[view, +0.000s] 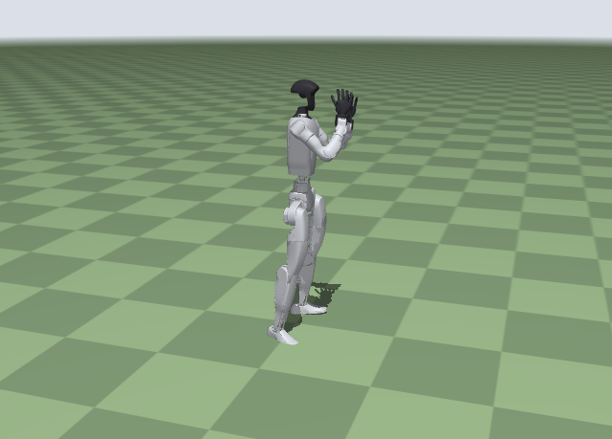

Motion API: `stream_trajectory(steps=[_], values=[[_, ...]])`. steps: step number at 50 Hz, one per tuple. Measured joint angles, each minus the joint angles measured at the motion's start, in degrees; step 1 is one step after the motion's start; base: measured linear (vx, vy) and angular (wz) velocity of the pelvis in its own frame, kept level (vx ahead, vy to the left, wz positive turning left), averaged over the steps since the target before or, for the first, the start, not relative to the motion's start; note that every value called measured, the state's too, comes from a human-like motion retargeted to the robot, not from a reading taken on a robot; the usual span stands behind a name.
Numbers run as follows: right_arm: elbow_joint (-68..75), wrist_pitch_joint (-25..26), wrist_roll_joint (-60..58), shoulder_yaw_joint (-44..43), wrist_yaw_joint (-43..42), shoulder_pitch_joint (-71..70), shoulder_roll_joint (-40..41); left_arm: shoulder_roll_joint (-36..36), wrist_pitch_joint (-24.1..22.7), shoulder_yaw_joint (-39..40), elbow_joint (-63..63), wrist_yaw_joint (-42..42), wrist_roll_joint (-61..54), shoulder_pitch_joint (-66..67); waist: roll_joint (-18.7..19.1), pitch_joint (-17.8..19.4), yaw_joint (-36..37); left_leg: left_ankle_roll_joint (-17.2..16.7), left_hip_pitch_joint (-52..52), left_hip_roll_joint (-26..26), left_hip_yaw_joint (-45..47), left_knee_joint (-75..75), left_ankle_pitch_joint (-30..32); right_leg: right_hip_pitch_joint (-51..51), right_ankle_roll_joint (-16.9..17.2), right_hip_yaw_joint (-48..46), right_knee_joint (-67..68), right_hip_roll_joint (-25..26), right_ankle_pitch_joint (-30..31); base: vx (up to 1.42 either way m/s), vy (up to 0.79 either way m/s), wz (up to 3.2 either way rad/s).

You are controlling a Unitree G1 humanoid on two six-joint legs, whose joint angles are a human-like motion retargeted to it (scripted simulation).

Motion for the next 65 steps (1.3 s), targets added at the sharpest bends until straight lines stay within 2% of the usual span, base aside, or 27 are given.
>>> stream_trajectory(steps=[3,6,10,15,20,24,27,32,37,42,47,50,54,59,62,65], values=[[-6.28,-0.41,0.71,-1.4,0.15,-2.87,1.16,0.62,0.22,-1.36,7.09,-3.64,-6.29,2.54,0.07,-0.07,-0.23,0.31,0.05,-0.15,0.1,-0.03,0.02,0.01,0.09,0.1,-0.12,-0.12,-0.01,0.0,0.0,0.0],[-5.94,0.02,1.07,-1.5,-0.88,-4.12,1.08,0.35,-0.14,-2.36,10.25,-5.16,-9.94,3.2,0.08,-0.17,-0.56,0.45,0.12,-0.16,0.22,0.09,-0.07,0.07,0.01,0.23,-0.17,-0.14,-0.01,0.0,0.0,0.0],[4.54,2.14,-0.02,-0.3,-1.36,-2.47,-0.41,-0.89,-0.78,-1.45,6.04,-2.01,-5.25,1.08,0.3,-0.48,-1.0,0.14,0.31,0.05,0.49,0.26,-0.28,0.12,-0.21,0.5,-0.03,0.03,-0.04,0.0,0.0,0.0],[14.54,3.6,1.83,1.4,1.62,1.79,-1.14,-1.31,0.73,0.54,0.01,-0.07,1.06,-4.04,0.85,-0.68,-1.25,-0.28,0.51,0.33,0.9,0.36,-0.48,0.0,-0.23,0.86,0.22,0.26,-0.11,0.0,0.0,0.0],[2.09,0.38,2.57,0.67,0.65,3.19,-1.24,-0.2,0.32,-0.2,2.55,1.14,-1.5,-2.03,1.49,-0.64,-2.21,0.13,0.6,0.2,1.38,0.25,-0.44,-0.32,0.17,1.4,0.22,0.2,-0.08,0.0,0.0,0.0],[-8.4,-0.55,2.04,-1.37,0.07,0.09,-0.74,0.03,-0.03,-3.92,10.83,-3.88,-11.14,1.35,1.77,-0.84,-3.11,0.67,0.83,0.0,1.97,0.01,-0.38,-0.54,0.47,1.99,0.05,0.12,-0.02,0.0,0.0,0.0],[-11.24,-0.67,0.27,-2.36,-1.61,-0.98,-1.43,-0.92,-0.46,-6.31,14.34,-6.99,-15.08,2.11,1.89,-1.02,-4.06,0.85,1.05,-0.04,2.47,-0.08,-0.44,-0.63,0.6,2.46,-0.11,0.16,0.05,0.0,0.0,0.0],[-2.7,1.66,0.32,-2.1,-3.71,2.77,-4.35,-3.66,-0.61,-6.26,8.82,-4.18,-9.99,-0.59,2.61,-1.14,-6.27,0.43,1.7,0.21,3.69,-0.12,-0.65,-0.79,0.45,3.65,-0.04,0.5,0.13,0.01,0.0,-0.18],[8.11,4.36,4.45,-0.88,-0.87,5.72,-5.74,-3.87,1.49,-5.51,2.26,-1.43,-0.07,-6.79,3.84,-1.14,-8.36,0.15,2.5,0.56,5.64,-0.05,-0.93,-1.37,0.47,5.6,0.22,1.01,0.22,0.01,-0.01,-0.34],[-0.16,1.0,0.51,-2.85,-3.2,5.84,-6.51,-3.56,0.77,-6.48,4.34,0.62,2.39,-8.51,5.09,-1.03,-10.29,0.14,3.04,1.22,8.12,-0.09,-0.94,-2.41,0.65,8.0,-0.05,2.13,0.61,0.0,-0.05,-0.46],[-12.75,-0.62,-3.11,-6.62,-3.45,3.98,-6.99,-6.04,0.71,-8.36,15.34,-5.67,-9.58,-7.1,6.06,-0.79,-12.58,0.28,3.64,1.73,10.19,-0.31,-0.8,-3.13,0.65,9.89,-0.36,3.15,0.88,0.0,-0.05,-0.38],[-14.23,-0.43,-3.79,-7.17,-3.4,4.03,-8.35,-7.13,1.19,-9.22,17.68,-8.4,-13.5,-6.45,6.69,-1.01,-14.46,0.29,3.9,1.86,11.06,-0.3,-0.86,-3.37,0.65,10.71,-0.47,3.45,0.98,0.01,-0.02,-0.26],[-6.19,1.78,-3.29,-6.53,-3.36,5.79,-11.26,-8.22,0.14,-9.88,13.46,-6.29,-8.73,-8.32,7.67,-1.37,-17.26,0.09,4.25,1.81,11.89,-0.23,-1.1,-3.59,0.65,11.56,-0.29,3.48,0.95,0.01,0.0,-0.09],[3.6,3.5,3.78,-5.82,-1.16,7.52,-11.44,-9.98,1.4,-10.34,9.08,-3.05,0.91,-14.59,8.89,-1.7,-19.53,-0.14,4.57,1.71,12.89,-0.12,-1.36,-3.92,0.65,12.57,-0.07,3.5,0.87,0.01,0.0,-0.07],[0.61,1.67,3.77,-6.7,-2.52,7.55,-11.22,-10.81,1.55,-10.82,10.47,-1.0,3.19,-16.96,9.57,-1.66,-20.32,-0.26,4.64,1.91,13.61,-0.13,-1.3,-4.25,0.65,13.2,-0.21,3.88,0.99,0.01,-0.03,-0.21],[-7.25,0.0,0.68,-8.26,-3.45,6.07,-11.14,-12.06,1.0,-11.85,15.71,-1.07,-1.17,-17.43,10.12,-1.29,-21.06,-0.21,4.75,2.03,14.27,-0.29,-1.13,-4.55,0.65,13.78,-0.37,4.25,1.11,0.01,-0.03,-0.2]])
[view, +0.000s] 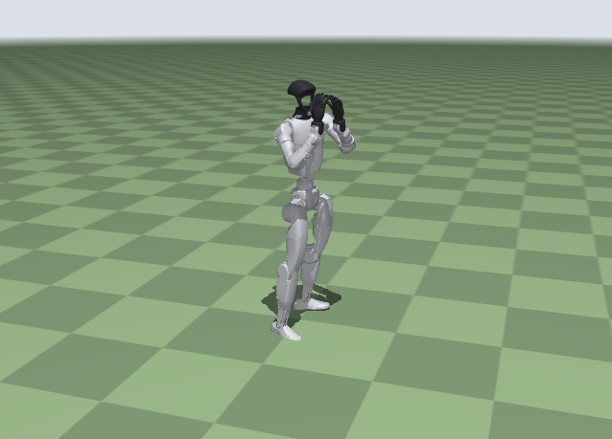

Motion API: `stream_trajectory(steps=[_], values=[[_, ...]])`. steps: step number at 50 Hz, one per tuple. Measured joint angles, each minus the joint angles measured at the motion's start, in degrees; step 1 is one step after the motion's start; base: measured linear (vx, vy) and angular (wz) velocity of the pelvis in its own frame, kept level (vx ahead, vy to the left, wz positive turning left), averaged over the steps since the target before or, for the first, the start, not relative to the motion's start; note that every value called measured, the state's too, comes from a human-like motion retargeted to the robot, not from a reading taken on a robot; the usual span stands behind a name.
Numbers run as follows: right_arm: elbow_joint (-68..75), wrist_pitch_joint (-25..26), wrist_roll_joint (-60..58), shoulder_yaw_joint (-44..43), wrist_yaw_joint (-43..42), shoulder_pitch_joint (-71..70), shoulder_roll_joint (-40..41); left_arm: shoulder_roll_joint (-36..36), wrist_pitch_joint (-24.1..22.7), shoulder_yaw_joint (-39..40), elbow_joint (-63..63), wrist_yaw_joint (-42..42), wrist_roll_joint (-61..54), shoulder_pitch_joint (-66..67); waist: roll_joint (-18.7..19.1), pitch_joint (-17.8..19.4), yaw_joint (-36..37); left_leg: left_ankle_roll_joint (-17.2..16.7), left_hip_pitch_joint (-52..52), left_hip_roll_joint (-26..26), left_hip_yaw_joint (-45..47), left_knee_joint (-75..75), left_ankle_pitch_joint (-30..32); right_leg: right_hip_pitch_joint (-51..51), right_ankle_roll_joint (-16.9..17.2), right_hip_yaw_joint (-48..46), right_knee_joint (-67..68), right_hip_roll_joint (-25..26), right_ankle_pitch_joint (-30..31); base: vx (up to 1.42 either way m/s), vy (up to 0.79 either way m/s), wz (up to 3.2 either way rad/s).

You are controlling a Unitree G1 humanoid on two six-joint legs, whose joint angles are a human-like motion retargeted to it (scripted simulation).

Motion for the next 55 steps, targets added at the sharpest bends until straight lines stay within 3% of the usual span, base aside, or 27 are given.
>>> stream_trajectory(steps=[7,13,18,25,29,36,42,45,50,55], values=[[-5.44,0.75,-5.14,-1.5,-1.84,-3.02,-1.06,-1.52,-1.07,-2.43,8.01,-4.46,-11.73,2.07,0.63,0.0,-0.96,0.1,0.24,0.33,1.28,-0.15,0.04,-0.4,0.0,0.98,-0.45,0.72,0.41,0.0,-0.01,-0.11],[10.85,3.4,0.75,-0.75,-0.82,-0.12,-1.28,-1.19,-0.57,-0.55,-2.07,0.78,2.29,-0.39,0.18,0.5,-1.18,0.01,0.37,-0.02,1.45,0.06,-0.3,-0.43,0.0,1.37,-0.14,0.25,0.27,0.0,0.0,0.0],[9.17,1.15,1.3,-0.74,-0.43,1.83,-0.7,0.06,0.23,0.68,-6.01,3.02,9.26,-1.48,-0.05,0.21,-0.48,-0.11,0.0,0.06,0.94,0.24,-0.32,-0.33,0.0,0.86,-0.3,0.16,0.23,0.0,0.0,0.0],[-7.97,-1.34,-5.82,-1.44,-2.06,-2.24,0.82,-1.93,-1.79,-1.92,5.94,-3.84,-10.75,4.55,-0.92,-0.21,1.42,0.26,-0.69,-0.02,-1.48,0.17,-0.01,0.47,0.0,-1.59,-0.34,-0.36,-0.25,0.01,0.0,0.29],[-4.14,0.69,-8.54,-0.59,-3.83,-2.93,0.32,-1.52,-1.5,-1.71,8.75,-6.32,-15.88,8.42,-2.07,-0.49,3.11,0.43,-0.97,-0.31,-3.43,0.41,-0.11,1.45,0.0,-3.46,-0.13,-1.15,-0.69,0.01,0.03,0.43],[18.72,4.81,2.14,2.92,1.9,0.63,1.65,0.93,-0.15,4.48,-6.22,-1.47,-1.69,9.72,-4.86,-0.68,8.25,0.35,-1.45,-1.11,-7.02,1.21,-0.66,3.41,-0.06,-6.76,0.49,-2.94,-1.49,0.01,0.05,0.46],[15.31,2.26,3.44,6.06,4.19,0.98,3.98,5.82,0.63,9.71,-14.33,3.16,6.98,10.71,-6.96,-0.64,14.02,0.26,-2.33,-1.2,-9.52,1.35,-0.54,4.35,-0.16,-9.3,0.29,-3.34,-1.74,0.0,0.01,0.37],[7.89,0.62,2.49,7.29,4.32,-2.3,6.73,7.0,-0.02,9.4,-11.82,2.55,1.51,14.76,-7.91,-0.61,16.62,0.56,-2.77,-1.41,-10.7,1.24,-0.34,4.72,-0.09,-10.47,0.08,-3.59,-1.78,0.0,0.01,0.34],[-0.42,0.5,-2.54,9.06,3.61,-10.29,10.72,7.69,-1.06,6.45,-4.52,-5.69,-15.04,21.88,-9.91,-0.77,20.93,1.17,-3.84,-1.73,-12.71,1.15,-0.03,5.08,-0.01,-12.49,-0.28,-3.96,-1.74,0.0,0.01,0.35],[2.93,1.06,-7.61,10.32,0.35,-11.83,11.05,8.66,-3.36,5.99,-8.58,-6.41,-16.38,24.9,-12.01,-0.78,24.97,1.02,-5.21,-1.84,-15.05,1.21,0.22,5.42,-0.15,-14.87,-0.49,-4.15,-1.66,0.0,0.02,0.43]])
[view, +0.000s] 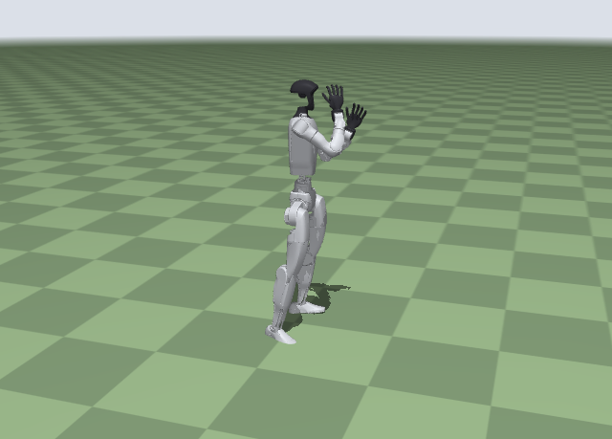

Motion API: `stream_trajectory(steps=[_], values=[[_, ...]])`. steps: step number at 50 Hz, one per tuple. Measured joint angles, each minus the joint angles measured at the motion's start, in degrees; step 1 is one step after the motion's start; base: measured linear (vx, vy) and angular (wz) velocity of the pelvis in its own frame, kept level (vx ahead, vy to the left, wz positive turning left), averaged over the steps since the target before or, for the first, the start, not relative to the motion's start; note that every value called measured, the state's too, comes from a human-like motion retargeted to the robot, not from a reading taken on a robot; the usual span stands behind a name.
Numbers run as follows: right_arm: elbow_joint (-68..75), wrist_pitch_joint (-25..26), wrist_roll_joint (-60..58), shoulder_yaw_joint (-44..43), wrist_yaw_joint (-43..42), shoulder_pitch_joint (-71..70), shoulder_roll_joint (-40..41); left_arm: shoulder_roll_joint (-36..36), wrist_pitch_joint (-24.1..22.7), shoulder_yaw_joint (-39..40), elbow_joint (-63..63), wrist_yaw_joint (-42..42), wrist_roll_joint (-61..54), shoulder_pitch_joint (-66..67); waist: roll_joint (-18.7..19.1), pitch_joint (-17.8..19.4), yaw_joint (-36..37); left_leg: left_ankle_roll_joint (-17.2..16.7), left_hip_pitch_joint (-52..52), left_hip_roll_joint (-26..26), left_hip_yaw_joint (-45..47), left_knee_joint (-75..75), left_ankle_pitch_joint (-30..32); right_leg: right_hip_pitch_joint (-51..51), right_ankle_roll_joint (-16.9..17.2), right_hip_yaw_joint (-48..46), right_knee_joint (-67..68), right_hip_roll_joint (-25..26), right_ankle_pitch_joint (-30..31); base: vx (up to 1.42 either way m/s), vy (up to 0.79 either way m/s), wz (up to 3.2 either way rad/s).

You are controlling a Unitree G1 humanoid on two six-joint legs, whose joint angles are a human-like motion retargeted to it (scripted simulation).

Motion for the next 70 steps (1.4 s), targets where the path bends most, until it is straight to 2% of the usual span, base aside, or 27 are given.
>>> stream_trajectory(steps=[3,7,11,14,18,20,22,25,30,35,37,39,43,45,47,49,50,55,58,60,61,65,66,67,68,70], values=[[7.84,1.43,3.73,0.32,-1.16,2.98,0.82,0.6,0.38,2.39,-5.11,3.44,5.57,-1.47,-0.98,-0.09,2.23,-0.42,-0.69,0.05,-1.41,-0.19,0.26,0.23,-0.29,-1.52,0.0,0.05,-0.03,0.0,0.01,0.45],[18.7,3.28,12.52,0.1,2.77,5.15,3.54,2.71,2.66,6.4,-9.81,6.89,14.36,-4.39,-1.79,-0.22,4.35,-0.84,-1.27,0.12,-2.94,-0.8,0.74,0.4,-0.81,-3.15,0.14,0.18,-0.15,0.0,0.01,0.37],[19.36,2.03,14.11,1.79,4.15,4.75,4.8,5.13,3.11,8.37,-10.01,8.1,18.9,-4.85,-2.25,-0.12,5.79,-0.95,-1.69,0.06,-3.79,-1.36,1.15,0.28,-0.8,-4.04,0.19,0.22,-0.17,0.0,0.0,0.17],[12.66,-0.14,11.45,2.07,2.75,4.04,5.31,5.62,2.67,8.53,-5.95,7.92,16.6,-3.02,-2.4,0.14,6.54,-0.76,-1.92,-0.1,-4.14,-1.52,1.32,0.2,-0.54,-4.36,0.14,0.1,-0.13,0.0,0.0,0.0],[3.78,-0.8,3.11,-0.66,1.15,1.45,4.97,5.42,1.97,7.39,2.09,3.06,4.83,0.18,-2.33,0.36,6.58,-0.44,-2.03,-0.43,-4.49,-1.62,1.49,0.32,-0.31,-4.73,0.01,-0.19,-0.1,0.0,0.0,0.0],[2.68,-0.42,-1.68,-1.76,-0.21,0.08,4.07,5.12,1.57,6.74,4.49,1.0,0.54,1.23,-2.17,0.33,6.12,-0.42,-2.01,-0.58,-4.62,-1.65,1.57,0.44,-0.31,-4.86,-0.03,-0.33,-0.1,0.0,0.0,0.0],[5.31,0.46,-4.07,-1.51,-1.86,-0.23,3.1,4.72,1.08,6.35,3.96,1.8,1.15,1.36,-1.91,0.21,5.5,-0.57,-1.93,-0.64,-4.63,-1.66,1.61,0.53,-0.45,-4.86,0.0,-0.4,-0.1,0.0,0.0,0.0],[13.73,2.51,-1.5,0.41,-2.17,1.43,2.46,3.81,1.24,6.19,-0.72,4.82,7.57,-0.39,-1.37,-0.03,4.63,-0.92,-1.73,-0.57,-4.41,-1.56,1.54,0.62,-0.77,-4.62,0.12,-0.38,-0.1,0.0,0.0,0.0],[24.15,4.06,11.22,1.87,3.62,6.82,2.6,4.99,3.42,7.02,-10.37,7.35,21.49,-6.25,-0.21,-0.32,3.11,-1.26,-1.34,-0.3,-3.34,-1.2,1.19,0.39,-1.05,-3.54,0.37,-0.22,-0.07,0.0,0.0,-0.13],[16.01,-0.29,12.02,0.76,2.7,8.49,0.73,8.74,3.15,7.35,-11.97,12.03,27.72,-5.94,1.14,-0.48,0.2,-1.01,-0.78,-0.18,-1.45,-1.16,0.98,-0.38,-0.72,-1.52,0.43,-0.1,0.08,-0.01,-0.01,-0.35],[10.11,-1.43,9.14,-0.96,1.11,7.51,0.25,8.05,2.58,6.08,-8.55,11.28,23.34,-3.86,1.56,-0.45,-0.99,-0.7,-0.41,-0.19,-0.44,-1.21,0.89,-0.77,-0.41,-0.45,0.46,-0.07,0.17,-0.01,-0.02,-0.47],[3.91,-1.05,5.31,-2.88,-1.02,6.04,-0.58,6.34,2.19,4.41,-3.87,7.66,13.29,-2.38,1.86,-0.28,-1.93,-0.29,0.03,-0.2,0.65,-1.26,0.77,-1.14,-0.05,0.69,0.51,-0.03,0.26,-0.01,-0.02,-0.51],[-4.56,2.43,-4.22,-5.73,-5.67,3.56,-4.04,1.55,3.92,1.78,1.86,-0.71,-11.62,-0.4,2.51,-0.33,-3.6,0.22,0.78,0.3,3.03,-1.35,0.61,-2.06,0.15,3.03,0.4,0.73,0.63,-0.01,-0.04,-0.56],[-5.23,3.89,-9.93,-6.36,-8.39,3.9,-6.7,0.43,3.68,1.0,1.89,-1.03,-15.09,-0.15,2.87,-0.69,-4.66,0.13,1.12,0.7,4.19,-1.39,0.54,-2.5,0.15,4.13,0.34,1.27,0.82,0.0,-0.05,-0.52],[-2.73,4.98,-13.98,-5.77,-10.58,5.7,-9.34,0.58,2.76,0.48,0.3,0.89,-10.66,-1.62,3.31,-0.87,-5.72,-0.16,1.59,1.06,5.27,-1.44,0.44,-2.81,0.15,5.15,0.46,1.75,0.89,0.01,-0.04,-0.47],[2.04,5.48,-12.6,-4.05,-10.38,8.16,-10.67,0.67,3.03,-0.08,-2.12,3.64,-2.9,-4.39,3.81,-0.68,-6.8,-0.39,2.29,1.27,6.24,-1.51,0.31,-2.89,0.15,6.1,0.74,2.04,0.82,0.01,-0.02,-0.42],[4.62,5.43,-9.58,-3.04,-9.05,9.67,-10.69,0.7,3.6,-0.3,-3.47,4.73,1.0,-5.9,4.05,-0.59,-7.38,-0.46,2.68,1.33,6.7,-1.54,0.22,-2.87,0.15,6.56,0.86,2.14,0.77,0.02,-0.01,-0.4],[9.97,2.37,25.54,-0.73,2.32,17.76,-5.44,4.36,6.85,0.14,-7.44,9.89,22.14,-13.83,5.38,0.31,-10.41,-0.37,4.49,1.53,9.01,-1.57,-0.17,-2.81,0.15,8.9,1.39,2.57,0.57,0.02,-0.02,-0.42],[6.96,0.07,28.32,-2.14,2.82,18.92,-5.11,6.99,7.86,0.48,-5.81,13.48,30.49,-15.54,6.2,0.25,-12.16,-0.48,5.13,2.12,10.74,-1.59,-0.18,-3.29,0.15,10.48,1.37,3.5,0.73,0.01,-0.06,-0.51],[3.26,-0.43,21.54,-4.01,0.48,17.28,-6.33,6.13,8.05,-0.79,-2.61,14.58,28.12,-15.73,6.62,0.52,-13.35,-0.55,5.56,2.59,11.94,-1.75,-0.01,-3.7,0.15,11.51,1.37,4.29,0.88,0.0,-0.09,-0.54],[1.29,0.05,16.45,-5.06,-1.48,15.94,-7.14,4.27,7.53,-1.8,-0.93,13.63,22.14,-15.1,6.8,0.56,-13.9,-0.57,5.75,2.81,12.53,-1.84,0.09,-3.89,0.15,11.99,1.29,4.69,1.02,0.0,-0.09,-0.53],[-5.22,5.01,-4.5,-8.91,-9.62,9.63,-11.74,-4.71,4.88,-4.22,4.12,5.32,-13.47,-12.2,7.57,0.71,-16.08,-0.62,6.38,3.53,14.61,-2.22,0.44,-4.48,0.15,13.64,0.73,6.09,1.67,0.0,-0.08,-0.47],[-5.83,4.88,-7.3,-9.47,-10.5,8.74,-12.73,-5.9,1.98,-4.31,3.99,2.78,-19.02,-11.55,7.78,0.51,-16.74,-0.74,6.45,3.79,15.06,-2.19,0.4,-4.56,0.15,13.97,0.5,6.47,1.88,0.0,-0.07,-0.4],[-6.05,5.46,-9.67,-9.92,-11.27,7.9,-13.71,-6.7,0.91,-4.38,4.08,1.02,-23.07,-11.13,7.99,0.33,-17.37,-0.81,6.5,3.98,15.48,-2.2,0.42,-4.66,0.15,14.3,0.27,6.78,2.06,0.01,-0.06,-0.36],[-5.47,7.49,-11.19,-10.16,-11.8,7.17,-14.67,-6.72,3.51,-4.38,4.6,0.78,-24.13,-11.18,8.2,0.22,-17.97,-0.8,6.53,4.01,15.86,-2.28,0.53,-4.8,0.15,14.6,0.08,6.94,2.21,0.01,-0.05,-0.33],[-3.43,8.23,-9.04,-9.32,-11.63,7.27,-15.16,-5.47,5.18,-4.39,3.44,1.28,-18.56,-12.27,8.59,0.02,-19.17,-0.9,6.56,4.18,16.54,-2.29,0.57,-5.0,0.15,15.18,-0.26,7.26,2.47,0.01,-0.03,-0.28]])
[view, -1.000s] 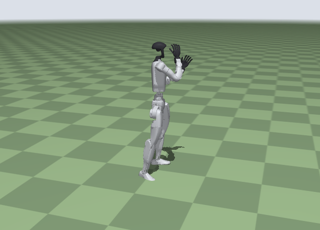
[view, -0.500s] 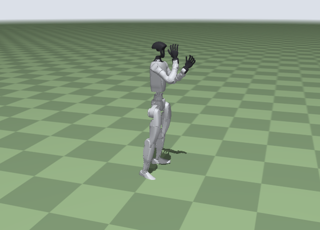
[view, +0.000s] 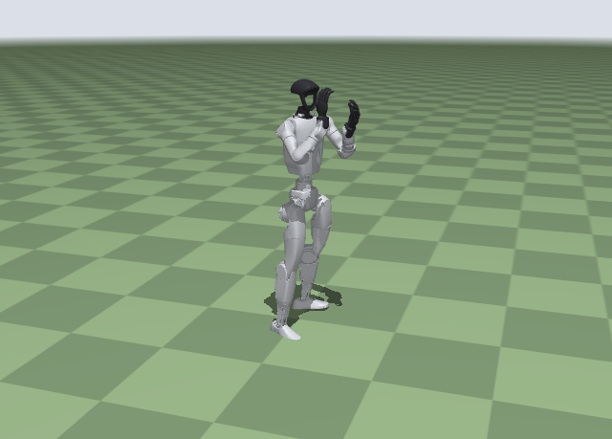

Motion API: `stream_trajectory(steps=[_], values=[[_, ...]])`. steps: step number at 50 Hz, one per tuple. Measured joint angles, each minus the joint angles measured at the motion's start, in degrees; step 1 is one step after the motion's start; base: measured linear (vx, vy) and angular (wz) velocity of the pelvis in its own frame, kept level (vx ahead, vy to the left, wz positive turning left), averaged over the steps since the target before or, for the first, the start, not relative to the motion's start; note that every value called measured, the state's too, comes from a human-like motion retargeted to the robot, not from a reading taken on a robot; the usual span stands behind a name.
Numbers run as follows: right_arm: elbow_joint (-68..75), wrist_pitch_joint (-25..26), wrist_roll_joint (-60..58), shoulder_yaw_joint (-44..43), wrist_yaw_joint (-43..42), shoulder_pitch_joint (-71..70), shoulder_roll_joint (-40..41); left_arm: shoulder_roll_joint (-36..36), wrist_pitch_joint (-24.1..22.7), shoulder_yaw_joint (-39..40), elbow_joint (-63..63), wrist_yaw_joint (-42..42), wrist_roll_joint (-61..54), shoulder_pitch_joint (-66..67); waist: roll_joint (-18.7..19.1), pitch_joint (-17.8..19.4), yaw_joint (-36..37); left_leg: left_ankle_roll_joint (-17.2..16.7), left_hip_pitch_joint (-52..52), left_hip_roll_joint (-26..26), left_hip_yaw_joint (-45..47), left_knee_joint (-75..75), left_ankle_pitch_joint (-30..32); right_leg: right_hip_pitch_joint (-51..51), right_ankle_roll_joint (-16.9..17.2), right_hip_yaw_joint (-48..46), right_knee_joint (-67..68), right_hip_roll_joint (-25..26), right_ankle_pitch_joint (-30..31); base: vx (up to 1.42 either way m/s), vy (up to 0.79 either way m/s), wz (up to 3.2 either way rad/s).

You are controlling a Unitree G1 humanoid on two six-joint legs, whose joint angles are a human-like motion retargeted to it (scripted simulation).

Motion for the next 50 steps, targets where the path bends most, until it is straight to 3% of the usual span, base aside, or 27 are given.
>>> stream_trajectory(steps=[2,5,7,10,12,15,17,18,20,22,25,27,28,29,30,32,36,38,40,42,47,48,50], values=[[2.86,-2.02,10.69,1.84,1.99,2.06,1.76,2.26,1.15,0.26,-2.1,2.54,13.7,-2.12,0.3,-0.1,-1.22,-0.04,-0.02,0.13,0.47,0.13,-0.06,-0.1,0.0,0.45,-0.29,0.18,0.18,0.01,-0.01,-0.11],[5.74,-7.96,38.83,3.81,8.0,7.0,6.68,6.18,3.65,1.2,-4.68,7.82,36.12,-6.28,0.59,0.08,-2.92,0.0,-0.15,0.21,0.72,0.51,-0.24,-0.07,0.0,0.75,-0.57,0.17,0.3,0.0,0.0,0.0],[5.63,-12.34,52.05,3.88,16.51,9.91,8.65,8.49,3.18,1.86,-4.81,9.98,47.17,-8.6,0.64,0.15,-3.73,-0.1,-0.25,0.39,0.67,0.84,-0.39,0.0,0.0,0.75,-0.58,0.22,0.24,0.0,0.0,0.0],[5.13,-11.77,42.32,1.76,10.65,10.27,6.56,9.93,5.0,1.89,-2.99,15.82,55.09,-11.1,0.64,0.27,-4.33,-0.41,-0.44,0.68,0.49,0.84,-0.12,-0.11,0.0,0.48,-0.46,0.47,0.17,0.0,0.0,0.0],[2.31,-9.19,24.03,0.18,5.38,8.34,3.41,7.18,3.75,0.21,-0.47,16.11,49.29,-11.12,0.63,0.46,-4.43,-0.53,-0.53,0.85,0.23,0.71,0.12,-0.23,0.0,0.17,-0.21,0.66,0.04,0.0,0.0,0.0],[-1.17,-2.61,-0.65,-2.03,-1.34,3.93,-1.05,-0.33,-0.77,-3.17,1.81,10.26,23.12,-8.32,0.57,0.57,-4.19,-0.45,-0.57,0.77,-0.2,0.42,0.37,-0.24,0.0,-0.26,-0.02,0.6,-0.05,0.0,0.0,0.0],[-0.84,2.57,-9.78,-1.91,-3.76,0.09,-3.43,-4.71,-2.73,-3.96,1.19,3.6,-1.5,-6.02,0.67,0.99,-3.54,-0.53,-0.39,0.69,-0.39,0.11,0.7,-0.14,0.0,-0.32,0.03,0.65,-0.11,0.0,0.0,0.0],[2.59,8.17,-17.88,0.03,-6.48,-4.27,-5.17,-6.51,-4.78,-3.24,-1.09,-1.42,-21.79,-5.37,0.98,1.92,-2.59,-1.17,0.12,1.04,-0.03,-0.33,1.53,-0.17,0.0,0.37,0.14,1.45,-0.23,-0.02,-0.04,-0.25],[5.47,10.74,-16.72,3.04,-7.67,-6.6,-4.87,-6.04,-2.34,-1.44,-0.09,-0.46,-28.13,-5.13,1.24,2.37,-1.93,-1.02,0.44,0.77,-0.14,-0.69,1.82,0.05,0.0,0.48,0.13,1.32,-0.29,-0.01,-0.01,-0.09],[6.98,6.77,-3.29,5.01,-6.41,-4.95,-2.47,-2.69,-2.53,-0.61,-0.51,0.17,-15.53,-5.94,1.23,2.5,-1.46,-1.31,0.21,0.83,-0.82,-0.6,1.79,0.3,0.0,-0.18,0.1,1.19,-0.3,-0.02,0.02,0.31],[8.74,-3.69,27.56,6.14,-0.98,0.15,2.21,4.81,-2.52,1.09,-1.06,6.3,17.06,-7.62,0.84,2.46,-0.6,-1.95,-0.54,0.98,-2.39,-0.03,1.59,0.8,0.0,-1.65,0.06,0.84,-0.35,-0.02,0.03,0.49],[9.1,-10.0,51.21,5.8,9.07,3.61,4.86,9.75,-1.1,2.48,-0.78,11.61,37.35,-8.4,0.42,2.3,0.26,-2.29,-1.32,0.96,-3.8,0.59,1.35,1.2,0.0,-2.92,0.01,0.36,-0.43,-0.01,0.05,0.62],[8.58,-12.13,61.11,5.55,20.72,4.98,5.36,11.69,-0.91,3.11,-0.42,12.98,44.53,-8.51,0.2,2.15,0.87,-2.28,-1.78,0.94,-4.58,0.99,1.19,1.39,0.0,-3.58,-0.04,0.11,-0.45,-0.01,0.08,0.64],[9.07,-12.29,62.52,5.38,20.32,5.53,5.43,12.71,0.1,3.67,-0.21,14.51,48.32,-8.28,-0.06,2.02,1.63,-2.29,-2.11,0.7,-5.27,1.15,1.09,1.6,0.0,-4.19,-0.11,-0.31,-0.5,-0.01,0.1,0.63],[10.07,-11.45,59.68,5.26,13.89,5.67,5.29,13.28,1.53,4.18,-0.08,16.14,50.4,-7.89,-0.33,1.9,2.46,-2.32,-2.37,0.35,-5.9,1.18,1.02,1.82,0.0,-4.78,-0.19,-0.83,-0.57,-0.01,0.13,0.63],[8.57,-8.29,40.92,5.83,8.15,3.7,3.31,10.9,0.29,3.52,-0.18,15.91,41.62,-6.06,-0.98,1.96,4.28,-1.81,-2.92,-0.5,-7.42,1.17,0.94,2.23,0.0,-6.09,-0.18,-1.98,-0.8,-0.01,0.14,0.65],[6.75,5.46,-6.81,6.5,-4.06,-3.43,-0.51,0.24,-5.6,0.48,-3.3,9.52,-5.67,0.18,-2.35,2.33,8.62,-0.42,-3.64,-2.6,-10.6,0.69,0.99,3.15,0.0,-8.86,0.1,-4.56,-1.39,0.0,0.16,0.67],[6.72,9.22,-18.9,6.77,-4.84,-6.12,-1.46,-1.21,-3.91,0.21,-3.84,4.09,-18.5,3.34,-2.95,2.13,10.81,-0.17,-4.05,-3.33,-12.19,0.66,0.96,3.68,0.0,-10.3,0.27,-5.52,-1.62,0.0,0.13,0.69],[7.57,8.61,-19.07,8.69,-5.45,-7.92,0.06,-2.7,-10.85,-1.0,-7.2,4.0,-33.94,5.78,-3.81,2.32,13.29,-0.3,-4.48,-3.77,-13.48,0.38,1.15,4.01,0.0,-11.69,0.31,-6.05,-1.74,0.0,0.09,0.64],[8.85,6.6,-9.95,10.96,-3.17,-6.77,2.72,1.93,-5.8,0.22,-8.13,3.38,-17.3,5.66,-4.67,2.0,15.78,-0.52,-5.05,-4.15,-14.9,0.45,1.2,4.44,0.0,-13.06,0.3,-6.56,-1.72,0.0,0.08,0.65],[9.87,-4.23,33.36,12.96,3.69,0.25,11.23,13.3,-3.19,7.65,-12.07,14.65,29.65,3.79,-6.96,1.43,22.42,-1.76,-6.99,-4.68,-18.48,0.84,1.41,5.32,0.0,-16.69,-0.04,-7.25,-1.41,0.01,0.07,0.69],[9.76,-5.59,38.92,12.47,5.67,1.17,12.16,15.26,-2.31,9.84,-12.06,16.27,36.42,3.46,-7.37,1.38,23.63,-1.92,-7.38,-4.9,-19.3,0.87,1.48,5.5,0.0,-17.51,0.0,-7.49,-1.41,0.01,0.09,0.76],[9.37,-6.7,39.19,11.38,8.21,1.63,12.31,17.88,-1.53,13.38,-11.5,17.46,43.7,3.62,-8.08,1.17,25.93,-2.02,-8.03,-5.48,-20.94,0.76,1.7,5.83,0.0,-19.14,0.23,-8.11,-1.5,0.01,0.1,0.78]])
